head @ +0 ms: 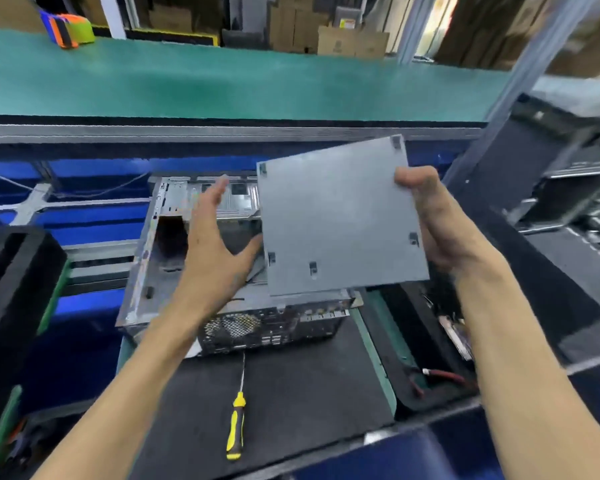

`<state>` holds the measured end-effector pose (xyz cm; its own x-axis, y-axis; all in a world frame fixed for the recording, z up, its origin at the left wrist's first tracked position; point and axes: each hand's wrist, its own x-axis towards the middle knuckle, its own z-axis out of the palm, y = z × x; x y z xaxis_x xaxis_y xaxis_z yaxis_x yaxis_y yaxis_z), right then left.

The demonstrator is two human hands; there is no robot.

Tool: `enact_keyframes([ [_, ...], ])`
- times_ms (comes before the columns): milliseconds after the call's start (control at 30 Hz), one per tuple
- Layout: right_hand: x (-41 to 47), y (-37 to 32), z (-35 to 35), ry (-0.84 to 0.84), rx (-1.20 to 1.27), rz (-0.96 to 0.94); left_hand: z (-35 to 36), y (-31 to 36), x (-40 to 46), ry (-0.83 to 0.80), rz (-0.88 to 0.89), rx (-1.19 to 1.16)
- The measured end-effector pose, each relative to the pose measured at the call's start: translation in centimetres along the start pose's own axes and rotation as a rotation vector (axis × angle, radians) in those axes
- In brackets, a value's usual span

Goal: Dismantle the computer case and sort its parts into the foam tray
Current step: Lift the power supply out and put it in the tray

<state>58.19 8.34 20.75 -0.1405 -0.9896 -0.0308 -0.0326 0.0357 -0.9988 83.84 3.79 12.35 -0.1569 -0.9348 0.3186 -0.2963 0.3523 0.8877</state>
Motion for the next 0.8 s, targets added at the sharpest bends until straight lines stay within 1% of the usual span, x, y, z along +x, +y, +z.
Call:
enact_keyframes([
  [67,-2.7,-0.2,-2.3,-0.039,0.105,-0.004,1.7,2.3,-0.1,-0.060,0.133,0.036],
  [133,-5.0,-0.3,-4.3,-0.063,0.161,-0.029,3.2,4.3,0.2,-0.129,0.229,-0.009],
  [167,-6.1,-0.2,-5.3,-0.059,0.183,-0.046,4.0,5.1,0.4,-0.181,0.248,-0.054],
  [233,-7.8,0.1,-7.1,-0.035,0.230,-0.050,5.5,6.2,0.9,-0.314,0.237,-0.182],
  [300,-9.2,0.6,-8.8,-0.041,0.245,-0.036,7.3,7.3,1.2,-0.405,0.210,-0.351],
  [367,-10.1,1.3,-10.6,-0.043,0.281,-0.048,9.2,8.5,1.7,-0.427,0.203,-0.463],
  [400,-10.4,1.7,-11.5,-0.032,0.305,-0.059,10.3,9.1,2.1,-0.434,0.171,-0.498],
  [467,-10.7,2.1,-13.3,-0.018,0.342,-0.092,12.7,10.1,3.1,-0.476,0.050,-0.530],
  [533,-10.5,2.2,-15.1,0.001,0.356,-0.116,15.3,10.9,4.3,-0.527,-0.035,-0.483],
  [567,-10.1,2.2,-16.1,0.034,0.349,-0.126,16.6,11.3,4.8,-0.557,-0.039,-0.433],
  [633,-9.0,2.4,-18.3,0.168,0.285,-0.175,19.1,12.0,5.4,-0.602,0.011,-0.248],
  [667,-8.4,2.8,-19.4,0.250,0.223,-0.213,20.4,12.2,5.5,-0.591,0.024,-0.130],
  [700,-7.9,3.3,-20.2,0.308,0.153,-0.250,21.6,12.1,5.9,-0.538,0.001,-0.024],
  [767,-7.1,5.0,-21.5,0.345,0.054,-0.283,23.4,11.5,6.9,-0.415,-0.067,0.081],
  [800,-6.7,6.3,-22.0,0.345,0.013,-0.285,24.1,11.1,7.5,-0.393,-0.082,0.135],
])
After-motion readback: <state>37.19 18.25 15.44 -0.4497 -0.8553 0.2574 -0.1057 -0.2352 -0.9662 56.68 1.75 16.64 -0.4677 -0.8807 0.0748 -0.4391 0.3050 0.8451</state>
